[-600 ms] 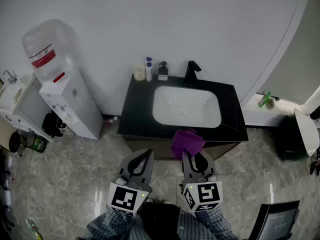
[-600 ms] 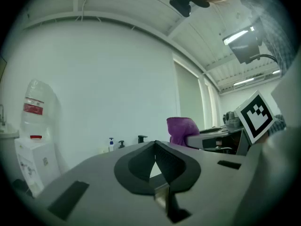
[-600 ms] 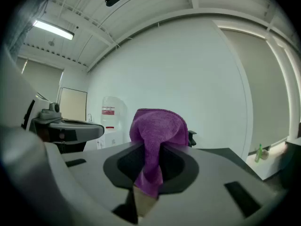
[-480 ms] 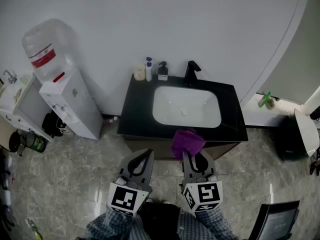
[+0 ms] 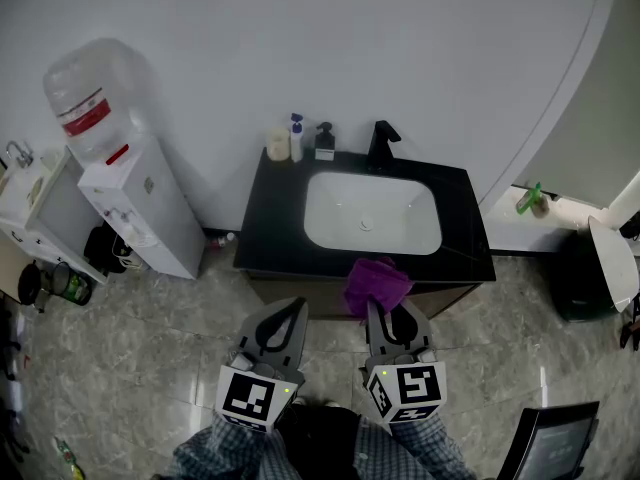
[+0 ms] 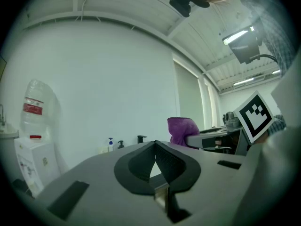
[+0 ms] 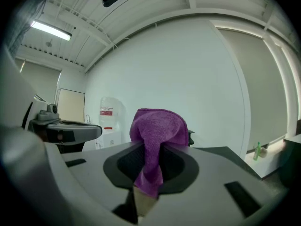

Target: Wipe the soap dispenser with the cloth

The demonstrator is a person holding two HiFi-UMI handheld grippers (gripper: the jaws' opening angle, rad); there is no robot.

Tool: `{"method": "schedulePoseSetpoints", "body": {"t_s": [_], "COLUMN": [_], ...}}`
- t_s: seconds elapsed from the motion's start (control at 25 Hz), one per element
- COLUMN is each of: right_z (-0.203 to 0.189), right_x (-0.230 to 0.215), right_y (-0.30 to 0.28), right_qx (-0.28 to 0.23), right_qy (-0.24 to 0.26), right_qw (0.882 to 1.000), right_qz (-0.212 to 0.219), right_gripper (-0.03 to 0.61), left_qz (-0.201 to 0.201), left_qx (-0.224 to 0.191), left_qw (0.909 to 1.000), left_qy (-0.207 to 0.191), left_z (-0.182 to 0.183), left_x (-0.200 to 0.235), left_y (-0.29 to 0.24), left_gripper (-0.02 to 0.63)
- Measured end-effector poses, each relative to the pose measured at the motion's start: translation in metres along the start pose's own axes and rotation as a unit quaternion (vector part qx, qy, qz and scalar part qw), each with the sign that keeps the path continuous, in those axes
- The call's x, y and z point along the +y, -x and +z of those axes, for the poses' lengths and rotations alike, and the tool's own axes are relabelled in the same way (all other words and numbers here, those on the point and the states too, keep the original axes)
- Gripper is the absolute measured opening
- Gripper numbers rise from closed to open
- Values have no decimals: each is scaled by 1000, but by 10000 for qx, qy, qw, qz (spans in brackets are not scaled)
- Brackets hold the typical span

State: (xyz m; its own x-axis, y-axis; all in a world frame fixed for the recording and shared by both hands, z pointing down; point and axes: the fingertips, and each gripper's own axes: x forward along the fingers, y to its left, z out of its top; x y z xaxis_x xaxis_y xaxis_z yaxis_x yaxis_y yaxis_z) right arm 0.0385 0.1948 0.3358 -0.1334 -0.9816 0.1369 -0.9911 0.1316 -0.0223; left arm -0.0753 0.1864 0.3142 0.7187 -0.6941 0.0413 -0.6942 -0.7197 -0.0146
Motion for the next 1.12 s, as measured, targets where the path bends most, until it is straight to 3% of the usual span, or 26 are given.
{"method": "schedulePoseSetpoints", "body": {"t_s": [0.8, 1.12], "right_z": [5, -5], "right_x": [-27, -41], "right_y": [23, 33], "right_qx": [-117, -105], "right_qy": [-112, -94], "right_qw": [9997, 9996], "right_qz": [188, 255], "right_gripper": [75, 75], "left_qz": [243, 342], "left_qx": [83, -110], "left_qw": [9996, 9992], "left_qy": [-128, -163], "left_z": [3, 8], "left_x": [-33, -52], "left_y": [0, -3], "left_gripper": [2, 2]}}
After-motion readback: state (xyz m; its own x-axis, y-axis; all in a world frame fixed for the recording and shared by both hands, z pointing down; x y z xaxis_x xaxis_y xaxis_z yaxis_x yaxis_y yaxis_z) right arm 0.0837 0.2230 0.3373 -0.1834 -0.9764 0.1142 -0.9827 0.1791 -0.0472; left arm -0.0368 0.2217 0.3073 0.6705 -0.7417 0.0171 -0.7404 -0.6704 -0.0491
